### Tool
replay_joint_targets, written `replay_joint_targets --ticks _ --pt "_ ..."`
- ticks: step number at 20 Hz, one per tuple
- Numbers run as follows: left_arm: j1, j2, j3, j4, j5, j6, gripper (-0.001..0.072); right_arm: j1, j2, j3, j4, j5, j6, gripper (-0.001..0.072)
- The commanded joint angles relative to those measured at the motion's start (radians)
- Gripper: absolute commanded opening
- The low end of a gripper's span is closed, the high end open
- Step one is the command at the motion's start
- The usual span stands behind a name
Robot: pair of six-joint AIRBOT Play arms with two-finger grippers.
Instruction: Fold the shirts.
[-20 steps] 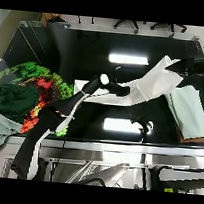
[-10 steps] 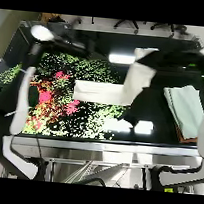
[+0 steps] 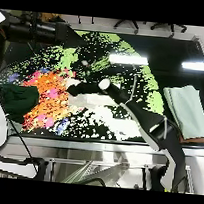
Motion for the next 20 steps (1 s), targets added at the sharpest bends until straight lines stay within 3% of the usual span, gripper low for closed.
replay_joint_targets --ticks 1,6,7,8,10,14,20 --pt "0.005 0.01 0.0 -0.011 -0.063 0.006 0.0018 -0.042 -0.008 0.001 -0.045 0.098 0.034 0.0449" --pt "0.005 0.01 0.0 -0.013 -0.078 0.006 0.0017 -0.398 0.134 0.001 -0.073 0.424 0.18 0.0465" --pt "0.005 0.01 0.0 -0.013 -0.086 0.006 0.0018 -0.473 0.154 0.001 -0.102 0.486 0.221 0.0521" --pt "0.005 0.01 0.0 -0.013 -0.093 0.006 0.0017 -0.541 0.167 0.0 -0.151 0.545 0.268 0.0625" --pt "0.005 0.01 0.0 -0.013 -0.102 0.006 0.0018 -0.636 0.169 -0.025 -0.282 0.652 0.35 0.0646" --pt "0.002 0.01 0.0 -0.014 -0.101 0.005 0.0018 -0.658 0.156 -0.182 -0.287 0.622 0.319 0.0646" --pt "0.002 0.01 0.0 -0.013 -0.101 0.005 0.0018 -0.57 0.056 -0.195 -0.209 0.554 0.259 0.0646"
